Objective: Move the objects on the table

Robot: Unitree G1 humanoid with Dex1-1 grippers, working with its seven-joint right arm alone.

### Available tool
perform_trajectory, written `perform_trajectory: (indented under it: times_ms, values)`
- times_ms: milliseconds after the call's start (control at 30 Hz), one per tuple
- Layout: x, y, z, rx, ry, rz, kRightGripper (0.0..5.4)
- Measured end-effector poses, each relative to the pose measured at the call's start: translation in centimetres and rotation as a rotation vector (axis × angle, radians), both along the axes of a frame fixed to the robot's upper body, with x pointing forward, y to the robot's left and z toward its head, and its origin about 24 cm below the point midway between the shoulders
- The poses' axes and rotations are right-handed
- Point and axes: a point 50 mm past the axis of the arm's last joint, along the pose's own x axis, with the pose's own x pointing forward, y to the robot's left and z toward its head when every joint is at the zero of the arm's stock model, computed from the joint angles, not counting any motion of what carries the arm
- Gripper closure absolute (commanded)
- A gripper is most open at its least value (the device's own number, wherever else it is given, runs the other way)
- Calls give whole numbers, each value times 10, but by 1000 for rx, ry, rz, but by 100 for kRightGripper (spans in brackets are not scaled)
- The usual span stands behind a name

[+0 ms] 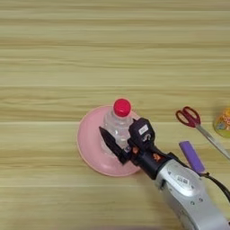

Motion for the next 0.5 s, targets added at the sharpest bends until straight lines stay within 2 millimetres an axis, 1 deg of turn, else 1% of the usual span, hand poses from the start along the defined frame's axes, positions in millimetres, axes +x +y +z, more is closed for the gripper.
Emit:
perform_trajectory:
  times_ms: [167, 267, 367, 500]
  values:
    - [6, 2, -3, -8, 2, -11, 228]
    - [9, 4, 0, -10, -13, -14, 228]
    - [9, 5, -9, -25, 19, -13, 228]
    - [9, 5, -16, -36, 37, -14, 228]
